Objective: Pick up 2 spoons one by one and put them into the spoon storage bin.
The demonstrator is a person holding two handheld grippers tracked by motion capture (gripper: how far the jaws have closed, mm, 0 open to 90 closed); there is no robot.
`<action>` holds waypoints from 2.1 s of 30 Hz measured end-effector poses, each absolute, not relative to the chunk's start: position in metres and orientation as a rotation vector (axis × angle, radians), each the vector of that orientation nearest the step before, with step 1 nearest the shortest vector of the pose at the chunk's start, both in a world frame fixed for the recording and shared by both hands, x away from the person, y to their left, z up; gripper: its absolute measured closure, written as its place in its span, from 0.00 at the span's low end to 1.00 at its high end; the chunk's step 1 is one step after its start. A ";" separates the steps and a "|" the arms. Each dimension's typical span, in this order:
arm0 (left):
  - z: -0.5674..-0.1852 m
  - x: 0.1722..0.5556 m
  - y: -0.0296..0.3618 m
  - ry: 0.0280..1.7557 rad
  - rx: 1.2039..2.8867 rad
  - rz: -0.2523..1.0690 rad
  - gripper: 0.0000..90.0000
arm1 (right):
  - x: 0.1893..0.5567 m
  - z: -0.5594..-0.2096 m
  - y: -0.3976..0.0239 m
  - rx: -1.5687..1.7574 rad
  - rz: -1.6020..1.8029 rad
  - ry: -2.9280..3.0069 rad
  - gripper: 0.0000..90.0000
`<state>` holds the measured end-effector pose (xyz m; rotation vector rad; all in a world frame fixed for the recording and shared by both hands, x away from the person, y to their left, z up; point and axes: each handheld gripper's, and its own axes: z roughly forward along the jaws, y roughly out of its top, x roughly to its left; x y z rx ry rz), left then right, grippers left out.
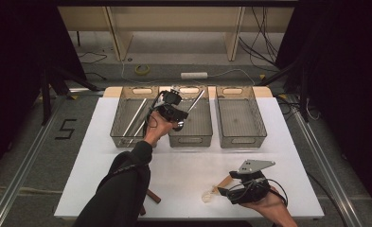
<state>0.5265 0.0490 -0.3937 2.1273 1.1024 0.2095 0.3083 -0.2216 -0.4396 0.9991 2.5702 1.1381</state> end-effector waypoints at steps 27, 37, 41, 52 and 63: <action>-0.395 0.492 0.076 1.103 2.089 0.120 0.43 | 0.309 -0.436 -0.225 0.990 1.137 2.565 0.30; -0.398 0.440 0.102 1.008 2.092 0.183 0.32 | 0.316 -0.424 -0.230 0.853 1.020 2.649 0.28; -0.399 0.423 0.111 0.971 2.063 0.211 0.29 | 0.322 -0.423 -0.224 0.751 0.956 2.713 0.28; -0.402 0.388 0.138 0.902 1.983 0.292 0.23 | 0.334 -0.433 -0.210 0.620 0.802 2.813 0.29; -0.413 0.357 0.159 0.880 1.968 0.359 0.21 | 0.349 -0.442 -0.202 0.554 0.641 2.875 0.30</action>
